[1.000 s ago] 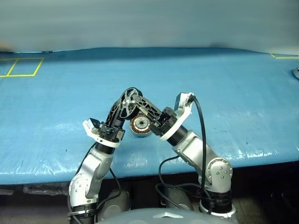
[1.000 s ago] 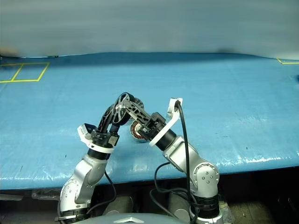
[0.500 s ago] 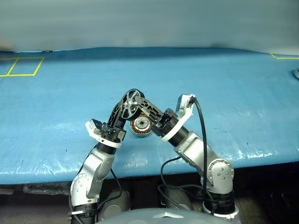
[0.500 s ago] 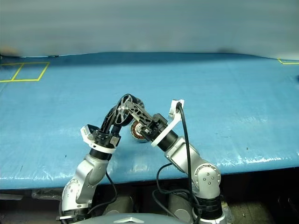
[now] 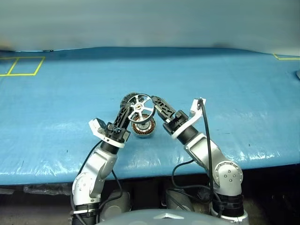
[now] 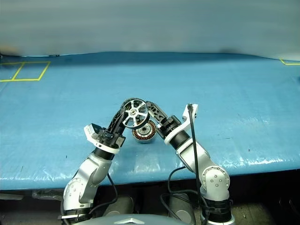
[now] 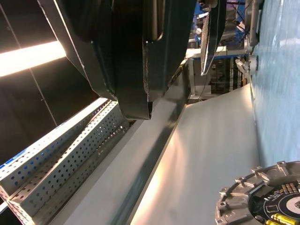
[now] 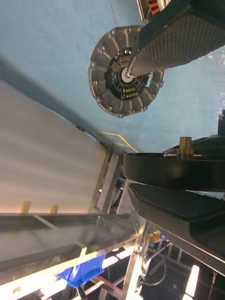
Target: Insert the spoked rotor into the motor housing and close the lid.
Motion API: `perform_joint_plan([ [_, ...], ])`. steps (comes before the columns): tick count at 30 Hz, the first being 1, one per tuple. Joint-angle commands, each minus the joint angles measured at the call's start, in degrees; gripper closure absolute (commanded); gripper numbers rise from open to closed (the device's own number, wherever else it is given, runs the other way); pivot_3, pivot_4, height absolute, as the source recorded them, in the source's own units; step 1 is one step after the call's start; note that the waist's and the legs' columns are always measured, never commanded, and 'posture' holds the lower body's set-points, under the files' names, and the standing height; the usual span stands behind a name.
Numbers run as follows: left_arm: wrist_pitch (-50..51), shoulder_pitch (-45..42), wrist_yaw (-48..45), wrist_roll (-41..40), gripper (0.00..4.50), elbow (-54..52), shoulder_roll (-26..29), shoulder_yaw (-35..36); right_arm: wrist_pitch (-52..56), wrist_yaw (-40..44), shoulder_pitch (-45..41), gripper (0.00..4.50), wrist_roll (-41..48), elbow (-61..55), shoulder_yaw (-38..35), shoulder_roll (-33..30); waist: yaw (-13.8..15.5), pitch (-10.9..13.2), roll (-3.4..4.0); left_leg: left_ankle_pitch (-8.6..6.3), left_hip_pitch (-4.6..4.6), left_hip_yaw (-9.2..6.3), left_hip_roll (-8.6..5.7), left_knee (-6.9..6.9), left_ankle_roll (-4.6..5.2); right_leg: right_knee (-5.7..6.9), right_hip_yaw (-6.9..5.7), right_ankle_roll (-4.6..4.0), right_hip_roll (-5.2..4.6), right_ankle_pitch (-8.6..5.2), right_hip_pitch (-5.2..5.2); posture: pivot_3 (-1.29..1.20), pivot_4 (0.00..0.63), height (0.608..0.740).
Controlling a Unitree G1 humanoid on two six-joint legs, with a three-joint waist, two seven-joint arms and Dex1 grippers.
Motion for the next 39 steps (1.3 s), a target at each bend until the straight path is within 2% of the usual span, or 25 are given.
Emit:
perform_joint_plan([
  [1,-0.28,-1.52,-2.39,4.29,4.08,-3.23,0.3,-0.2,-0.53,0.04,-0.21,0.69,-4.89,-1.41,-0.32,-1.49,0.0,0.0,0.0,0.0,0.0,0.01,0.0,0.0,0.0,-0.01,0.0,0.01,0.0,0.01,0.0,0.0,0.15,0.74],
  [4,-0.38,-1.94,-4.38,9.83,4.08,-4.24,2.39,-0.3,-0.32,0.92,-0.15,0.69,-6.3,-1.56,0.2,-1.54,-0.02,0.0,0.0,-0.01,0.0,0.05,-0.01,0.0,0.03,-0.08,0.04,0.09,0.04,0.06,0.02,0.0,0.15,0.74],
  [7,-2.51,-0.99,-5.35,12.08,4.08,-5.29,2.75,2.11,-0.01,1.84,-0.16,0.69,-7.72,-1.75,0.46,-1.66,-0.05,0.0,0.0,-0.02,0.0,0.09,0.01,-0.01,0.04,-0.11,0.09,0.1,0.05,0.07,0.01,0.0,0.15,0.74],
  [15,-5.04,3.62,-4.21,13.36,4.08,-6.73,4.21,8.07,0.33,7.85,0.2,0.69,-12.8,-2.79,0.23,-4.58,0.06,0.0,0.0,-0.04,-0.01,0.1,0.04,-0.03,0.07,-0.21,0.09,0.13,0.04,0.09,0.02,0.0,0.15,0.74],
  [18,-6.06,5.36,-3.15,13.0,4.08,-7.24,3.58,9.59,-1.13,15.37,1.37,0.69,-24.32,-5.22,2.62,-11.96,0.27,0.01,-0.01,-0.1,-0.02,0.11,-0.02,0.02,0.17,-0.26,0.08,0.17,-0.02,0.09,0.06,0.0,0.15,0.74],
  [21,-6.47,5.79,-2.56,12.94,4.08,-7.21,3.14,10.03,-2.79,18.94,2.89,0.69,-29.77,-5.71,3.79,-14.4,0.24,0.02,-0.06,-0.15,-0.02,0.18,-0.05,0.09,0.26,-0.3,0.13,0.26,-0.05,0.1,0.09,0.0,0.15,0.74],
  [25,-7.29,5.74,0.6,14.88,4.08,-5.52,2.55,10.09,-12.8,28.16,7.82,0.69,-53.63,-5.17,12.07,-26.12,0.45,0.02,-0.08,-0.15,-0.02,0.19,-0.06,0.08,0.25,-0.3,0.13,0.28,-0.16,0.09,0.09,0.0,0.15,0.74],
  [30,-7.74,4.06,3.04,18.35,4.08,-2.9,2.24,10.0,-19.03,32.33,12.38,0.69,-60.41,-1.36,13.13,-25.44,0.6,0.08,-0.27,0.02,-0.01,0.2,0.0,0.09,-0.06,-0.28,0.17,0.45,-0.29,0.05,0.08,0.0,0.15,0.74],
  [39,-8.26,1.52,5.44,22.76,4.08,1.7,2.31,11.76,-19.3,33.62,14.17,0.69,-65.72,1.26,12.58,-21.28,1.16,0.13,-0.39,-0.01,0.0,0.19,-0.02,0.16,-0.01,-0.26,0.18,0.48,-0.31,0.07,0.1,0.0,0.15,0.74],
])
